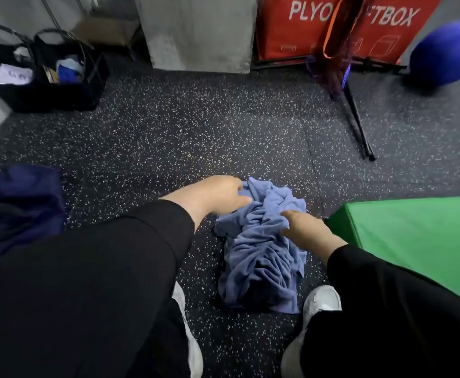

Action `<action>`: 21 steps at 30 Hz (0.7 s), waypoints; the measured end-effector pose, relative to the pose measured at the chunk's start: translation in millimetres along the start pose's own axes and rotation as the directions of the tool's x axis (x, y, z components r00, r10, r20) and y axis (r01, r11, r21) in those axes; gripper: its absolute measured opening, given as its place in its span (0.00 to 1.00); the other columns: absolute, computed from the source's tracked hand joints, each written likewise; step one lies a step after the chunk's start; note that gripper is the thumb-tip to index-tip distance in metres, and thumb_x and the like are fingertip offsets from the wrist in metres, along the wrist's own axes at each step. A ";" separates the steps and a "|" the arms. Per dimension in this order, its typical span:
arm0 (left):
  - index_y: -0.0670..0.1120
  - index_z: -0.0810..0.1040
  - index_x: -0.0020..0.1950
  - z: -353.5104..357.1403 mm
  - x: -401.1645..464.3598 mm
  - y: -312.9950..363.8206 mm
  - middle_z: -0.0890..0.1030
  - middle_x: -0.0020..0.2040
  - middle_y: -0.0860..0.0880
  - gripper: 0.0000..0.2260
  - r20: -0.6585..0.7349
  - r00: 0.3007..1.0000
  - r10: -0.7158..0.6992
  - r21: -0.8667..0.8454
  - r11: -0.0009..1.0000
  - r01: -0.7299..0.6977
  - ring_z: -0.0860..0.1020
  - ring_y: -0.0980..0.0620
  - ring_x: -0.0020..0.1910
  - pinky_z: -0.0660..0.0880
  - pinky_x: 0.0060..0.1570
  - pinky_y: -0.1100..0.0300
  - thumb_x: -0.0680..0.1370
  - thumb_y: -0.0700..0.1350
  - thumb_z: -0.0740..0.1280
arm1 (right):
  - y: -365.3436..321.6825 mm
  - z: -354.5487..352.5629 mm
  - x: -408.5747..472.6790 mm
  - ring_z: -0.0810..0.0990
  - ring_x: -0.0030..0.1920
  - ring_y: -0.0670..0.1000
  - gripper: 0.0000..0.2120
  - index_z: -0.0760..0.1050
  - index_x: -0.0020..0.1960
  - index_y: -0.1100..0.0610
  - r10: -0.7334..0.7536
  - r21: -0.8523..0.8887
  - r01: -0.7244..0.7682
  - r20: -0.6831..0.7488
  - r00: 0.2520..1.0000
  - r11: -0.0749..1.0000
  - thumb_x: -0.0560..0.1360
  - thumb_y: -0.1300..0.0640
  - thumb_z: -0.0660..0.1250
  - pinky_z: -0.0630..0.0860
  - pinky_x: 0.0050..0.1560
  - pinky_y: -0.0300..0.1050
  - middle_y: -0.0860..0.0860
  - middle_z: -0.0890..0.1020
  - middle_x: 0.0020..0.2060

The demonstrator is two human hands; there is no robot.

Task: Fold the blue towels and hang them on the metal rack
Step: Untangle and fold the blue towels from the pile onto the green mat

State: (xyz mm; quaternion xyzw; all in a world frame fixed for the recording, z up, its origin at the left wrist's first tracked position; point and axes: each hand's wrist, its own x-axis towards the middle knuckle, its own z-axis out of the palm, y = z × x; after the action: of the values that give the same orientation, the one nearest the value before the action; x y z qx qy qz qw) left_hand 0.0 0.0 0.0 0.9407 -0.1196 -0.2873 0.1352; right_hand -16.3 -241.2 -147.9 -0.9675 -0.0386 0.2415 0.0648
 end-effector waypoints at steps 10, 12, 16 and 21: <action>0.47 0.73 0.72 -3.7 59.1 13.6 0.77 0.69 0.47 0.22 0.057 0.994 0.097 -0.086 0.992 -0.092 0.78 0.49 0.55 0.70 0.41 0.58 0.84 0.59 0.59 | 2.7 44.7 49.9 0.80 0.54 0.60 0.11 0.76 0.56 0.57 0.101 -0.011 -0.101 -0.019 0.995 0.995 0.78 0.53 0.61 0.71 0.47 0.49 0.57 0.81 0.55; 0.47 0.72 0.73 -3.9 58.9 14.8 0.76 0.70 0.47 0.22 0.060 0.994 0.092 -0.083 0.993 -0.087 0.77 0.49 0.53 0.69 0.41 0.57 0.84 0.58 0.59 | -4.4 36.7 48.5 0.79 0.54 0.61 0.12 0.77 0.53 0.58 0.097 0.022 -0.096 -0.087 0.991 0.995 0.79 0.52 0.60 0.71 0.48 0.48 0.58 0.80 0.54; 0.47 0.71 0.75 -11.7 50.9 9.4 0.76 0.71 0.47 0.24 -0.020 0.999 0.049 -0.146 0.988 -0.051 0.77 0.47 0.63 0.72 0.56 0.55 0.84 0.58 0.60 | -22.3 -16.9 43.1 0.74 0.38 0.57 0.14 0.66 0.35 0.55 0.108 0.408 -0.049 -0.123 0.986 0.912 0.78 0.53 0.63 0.65 0.39 0.48 0.52 0.74 0.32; 0.49 0.69 0.77 -22.4 29.3 9.6 0.75 0.72 0.48 0.24 -0.172 0.984 0.052 -0.305 0.947 -0.103 0.74 0.49 0.69 0.69 0.62 0.57 0.84 0.57 0.61 | -47.9 -120.7 2.3 0.66 0.32 0.48 0.13 0.67 0.34 0.53 0.049 0.704 0.178 -0.289 0.956 0.687 0.76 0.57 0.65 0.64 0.33 0.43 0.47 0.69 0.29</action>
State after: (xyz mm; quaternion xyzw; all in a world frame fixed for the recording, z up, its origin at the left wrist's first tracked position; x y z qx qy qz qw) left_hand 35.0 -13.7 6.1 0.9221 -0.0981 -0.2200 0.3027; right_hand 40.7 -206.5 -36.4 -0.8855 0.0354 0.0925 0.4540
